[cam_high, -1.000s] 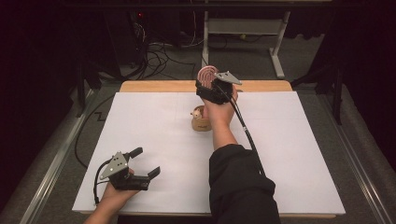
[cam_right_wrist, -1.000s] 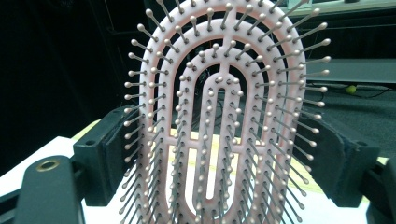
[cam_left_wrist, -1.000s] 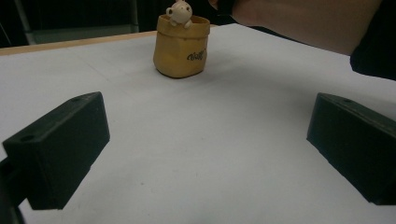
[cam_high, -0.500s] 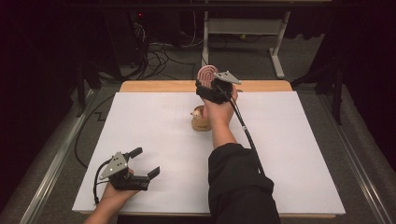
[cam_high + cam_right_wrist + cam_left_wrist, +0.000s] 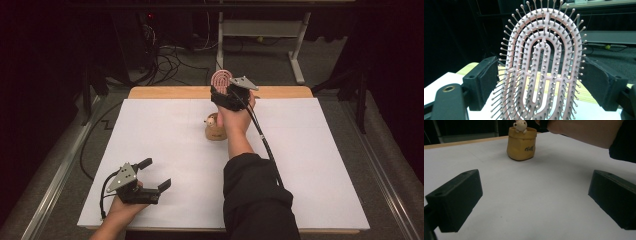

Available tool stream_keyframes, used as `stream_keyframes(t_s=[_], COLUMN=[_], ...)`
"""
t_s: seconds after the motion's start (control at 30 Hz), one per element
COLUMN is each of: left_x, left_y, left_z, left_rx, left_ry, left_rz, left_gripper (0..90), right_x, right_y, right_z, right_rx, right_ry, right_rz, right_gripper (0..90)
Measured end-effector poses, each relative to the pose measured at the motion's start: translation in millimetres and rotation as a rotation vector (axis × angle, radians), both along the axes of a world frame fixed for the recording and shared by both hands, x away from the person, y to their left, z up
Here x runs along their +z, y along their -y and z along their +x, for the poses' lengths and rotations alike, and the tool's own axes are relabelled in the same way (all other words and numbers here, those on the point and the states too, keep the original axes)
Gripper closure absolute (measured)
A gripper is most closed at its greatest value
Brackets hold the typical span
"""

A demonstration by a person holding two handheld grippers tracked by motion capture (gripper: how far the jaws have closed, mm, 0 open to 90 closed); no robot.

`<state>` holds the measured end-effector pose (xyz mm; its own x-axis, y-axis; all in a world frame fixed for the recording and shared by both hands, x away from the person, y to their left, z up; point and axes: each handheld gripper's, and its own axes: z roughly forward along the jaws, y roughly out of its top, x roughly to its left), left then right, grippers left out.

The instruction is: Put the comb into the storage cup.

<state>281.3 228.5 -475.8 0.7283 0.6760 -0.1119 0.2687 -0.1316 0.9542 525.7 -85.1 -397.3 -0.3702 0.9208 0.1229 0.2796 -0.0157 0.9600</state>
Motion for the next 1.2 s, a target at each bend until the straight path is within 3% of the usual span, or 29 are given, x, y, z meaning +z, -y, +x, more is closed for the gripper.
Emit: stream_keyframes(t_s=[0.53, 1.0, 1.2], left_x=[-0.4, -1.3, -1.2], left_y=[1.2, 2.1, 2.3], left_z=[0.0, 0.8, 0.8], left_rx=[-0.002, -0.002, -0.003], left_ry=[-0.004, -0.009, -0.007], left_rz=[0.009, 0.018, 0.02], left_gripper=[0.0, 0.0, 0.0], right_x=[3.1, 7.0, 10.0], right_y=[-0.5, 1.8, 1.6], right_z=[-3.3, -6.1, -11.3], right_rx=[0.0, -0.002, 0.013], right_ry=[-0.003, -0.014, -0.016], right_rz=[-0.016, -0.04, -0.052], right_gripper=[15.3, 1.1, 0.2])
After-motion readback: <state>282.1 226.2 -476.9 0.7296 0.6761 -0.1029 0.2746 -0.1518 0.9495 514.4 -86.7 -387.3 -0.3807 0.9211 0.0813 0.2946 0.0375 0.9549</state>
